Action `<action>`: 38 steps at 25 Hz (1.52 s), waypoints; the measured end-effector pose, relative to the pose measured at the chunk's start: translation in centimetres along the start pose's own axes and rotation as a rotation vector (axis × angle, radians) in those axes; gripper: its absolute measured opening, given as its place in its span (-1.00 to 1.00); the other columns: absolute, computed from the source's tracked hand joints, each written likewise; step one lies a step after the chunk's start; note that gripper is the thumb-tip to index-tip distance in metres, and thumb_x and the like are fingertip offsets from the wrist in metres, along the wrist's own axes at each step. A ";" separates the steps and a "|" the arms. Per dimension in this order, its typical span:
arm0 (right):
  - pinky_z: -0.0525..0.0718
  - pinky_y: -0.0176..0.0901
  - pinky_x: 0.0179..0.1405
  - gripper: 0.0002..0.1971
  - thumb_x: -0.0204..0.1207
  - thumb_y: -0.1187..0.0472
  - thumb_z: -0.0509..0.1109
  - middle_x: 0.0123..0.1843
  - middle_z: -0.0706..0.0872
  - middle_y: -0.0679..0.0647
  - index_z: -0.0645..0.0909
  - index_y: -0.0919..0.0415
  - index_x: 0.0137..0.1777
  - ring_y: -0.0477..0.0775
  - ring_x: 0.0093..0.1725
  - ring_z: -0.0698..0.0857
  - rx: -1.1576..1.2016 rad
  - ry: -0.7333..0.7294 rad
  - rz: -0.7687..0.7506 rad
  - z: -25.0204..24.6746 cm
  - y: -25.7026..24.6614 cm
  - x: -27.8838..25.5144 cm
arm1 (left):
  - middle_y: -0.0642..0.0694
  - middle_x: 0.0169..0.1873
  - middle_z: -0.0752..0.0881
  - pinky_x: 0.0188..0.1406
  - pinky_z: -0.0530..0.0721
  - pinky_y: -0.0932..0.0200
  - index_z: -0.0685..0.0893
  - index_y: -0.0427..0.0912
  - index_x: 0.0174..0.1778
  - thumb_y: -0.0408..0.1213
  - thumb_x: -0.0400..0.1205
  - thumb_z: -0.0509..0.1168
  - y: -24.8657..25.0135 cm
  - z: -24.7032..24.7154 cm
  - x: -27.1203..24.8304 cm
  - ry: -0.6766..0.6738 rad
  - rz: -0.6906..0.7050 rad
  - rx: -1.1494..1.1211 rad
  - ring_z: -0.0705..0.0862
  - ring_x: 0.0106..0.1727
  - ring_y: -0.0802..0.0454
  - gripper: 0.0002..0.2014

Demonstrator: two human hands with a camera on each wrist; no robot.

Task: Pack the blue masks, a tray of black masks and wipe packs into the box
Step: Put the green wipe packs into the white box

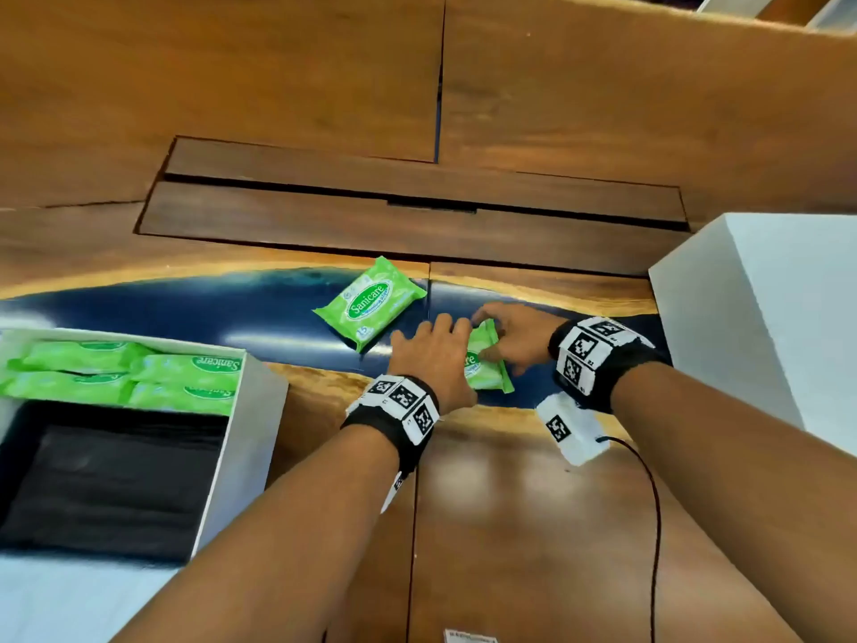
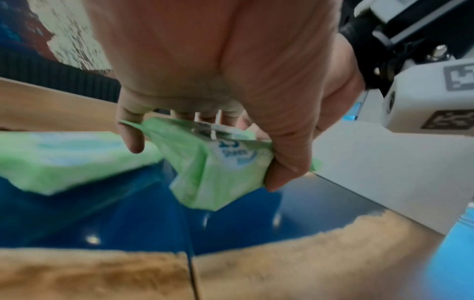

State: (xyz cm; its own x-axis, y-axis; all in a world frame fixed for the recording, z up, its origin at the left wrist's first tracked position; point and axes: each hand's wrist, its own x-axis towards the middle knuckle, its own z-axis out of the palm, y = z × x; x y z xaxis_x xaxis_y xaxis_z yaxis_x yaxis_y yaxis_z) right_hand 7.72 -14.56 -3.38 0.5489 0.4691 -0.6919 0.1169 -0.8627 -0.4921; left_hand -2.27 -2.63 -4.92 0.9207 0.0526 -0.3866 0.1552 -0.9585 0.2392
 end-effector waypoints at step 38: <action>0.83 0.00 -0.29 -0.73 0.56 0.37 0.43 -0.34 0.64 0.08 0.48 0.21 0.19 0.10 -0.44 0.76 0.317 0.168 -0.257 17.7 -31.6 -2.5 | -0.05 0.71 0.01 0.51 0.23 -0.41 -0.09 0.00 0.71 -0.02 0.61 0.35 -32.3 -7.0 -20.4 0.218 -0.396 0.152 0.05 0.70 -0.07 -0.11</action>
State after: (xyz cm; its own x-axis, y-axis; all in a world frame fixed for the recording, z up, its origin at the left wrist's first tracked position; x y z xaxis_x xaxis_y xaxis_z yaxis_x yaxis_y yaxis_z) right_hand -11.99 14.88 4.56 0.6650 0.6012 -0.4432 0.0221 -0.6089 -0.7929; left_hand -23.53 29.23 1.43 0.8575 0.4640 -0.2221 0.4700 -0.8822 -0.0285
